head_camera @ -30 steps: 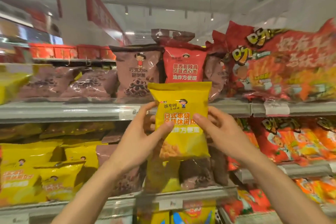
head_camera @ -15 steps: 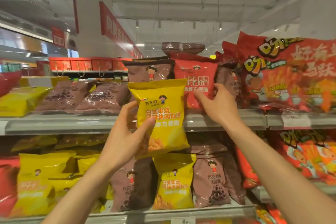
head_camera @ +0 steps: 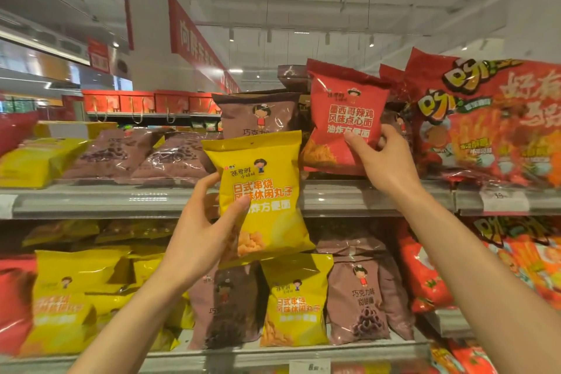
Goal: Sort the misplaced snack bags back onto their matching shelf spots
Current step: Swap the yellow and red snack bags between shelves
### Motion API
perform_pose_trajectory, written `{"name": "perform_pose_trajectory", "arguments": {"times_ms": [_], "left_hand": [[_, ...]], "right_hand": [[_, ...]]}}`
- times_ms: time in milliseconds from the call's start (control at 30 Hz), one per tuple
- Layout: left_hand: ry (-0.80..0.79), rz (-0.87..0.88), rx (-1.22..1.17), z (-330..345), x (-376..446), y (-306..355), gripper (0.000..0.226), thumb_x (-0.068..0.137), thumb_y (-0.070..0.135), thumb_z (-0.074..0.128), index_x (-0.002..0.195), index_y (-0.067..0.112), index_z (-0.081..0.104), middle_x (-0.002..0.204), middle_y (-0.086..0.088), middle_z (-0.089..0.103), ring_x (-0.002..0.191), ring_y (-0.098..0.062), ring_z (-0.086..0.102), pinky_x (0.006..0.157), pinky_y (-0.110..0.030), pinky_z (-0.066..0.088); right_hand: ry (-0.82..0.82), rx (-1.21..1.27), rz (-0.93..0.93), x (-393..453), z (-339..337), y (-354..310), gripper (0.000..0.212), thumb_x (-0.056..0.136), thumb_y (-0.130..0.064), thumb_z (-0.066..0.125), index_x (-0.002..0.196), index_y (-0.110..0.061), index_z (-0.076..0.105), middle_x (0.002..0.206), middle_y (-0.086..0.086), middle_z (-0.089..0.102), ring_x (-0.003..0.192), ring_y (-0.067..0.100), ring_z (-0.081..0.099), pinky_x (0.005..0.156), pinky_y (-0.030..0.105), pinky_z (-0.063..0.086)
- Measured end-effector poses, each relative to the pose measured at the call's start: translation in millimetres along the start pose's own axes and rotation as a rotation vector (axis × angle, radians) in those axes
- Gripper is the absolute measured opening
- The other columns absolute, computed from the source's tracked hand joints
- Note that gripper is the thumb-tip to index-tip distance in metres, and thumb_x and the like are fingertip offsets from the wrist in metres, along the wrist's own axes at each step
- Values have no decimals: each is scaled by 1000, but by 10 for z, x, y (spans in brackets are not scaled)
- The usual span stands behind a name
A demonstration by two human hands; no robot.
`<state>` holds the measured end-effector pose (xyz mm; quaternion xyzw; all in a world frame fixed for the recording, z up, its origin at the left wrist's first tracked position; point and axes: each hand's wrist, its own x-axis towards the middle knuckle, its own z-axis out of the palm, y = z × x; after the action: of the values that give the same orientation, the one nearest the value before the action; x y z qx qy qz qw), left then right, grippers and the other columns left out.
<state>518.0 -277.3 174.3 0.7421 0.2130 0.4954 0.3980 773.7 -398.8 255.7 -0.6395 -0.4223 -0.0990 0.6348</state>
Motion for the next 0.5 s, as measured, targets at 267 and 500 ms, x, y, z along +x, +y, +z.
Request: {"name": "perform_pose_trajectory", "arguments": {"times_ms": [267, 500], "left_hand": [[12, -3, -64, 1, -31, -15, 57, 92, 37, 66, 143, 32, 44, 112, 11, 75, 95, -2, 74, 84, -31, 59], [20, -15, -93, -41, -199, -80, 55, 92, 31, 68, 142, 29, 47, 113, 9, 75, 100, -3, 73, 84, -27, 60]], "right_hand": [[48, 149, -20, -24, -121, -78, 35, 93, -44, 66, 121, -25, 57, 107, -16, 67, 91, -6, 66, 70, 10, 51], [21, 267, 35, -367, -157, 31, 27, 93, -37, 69, 117, -25, 64, 112, -7, 74, 100, 6, 72, 89, 28, 57]]}}
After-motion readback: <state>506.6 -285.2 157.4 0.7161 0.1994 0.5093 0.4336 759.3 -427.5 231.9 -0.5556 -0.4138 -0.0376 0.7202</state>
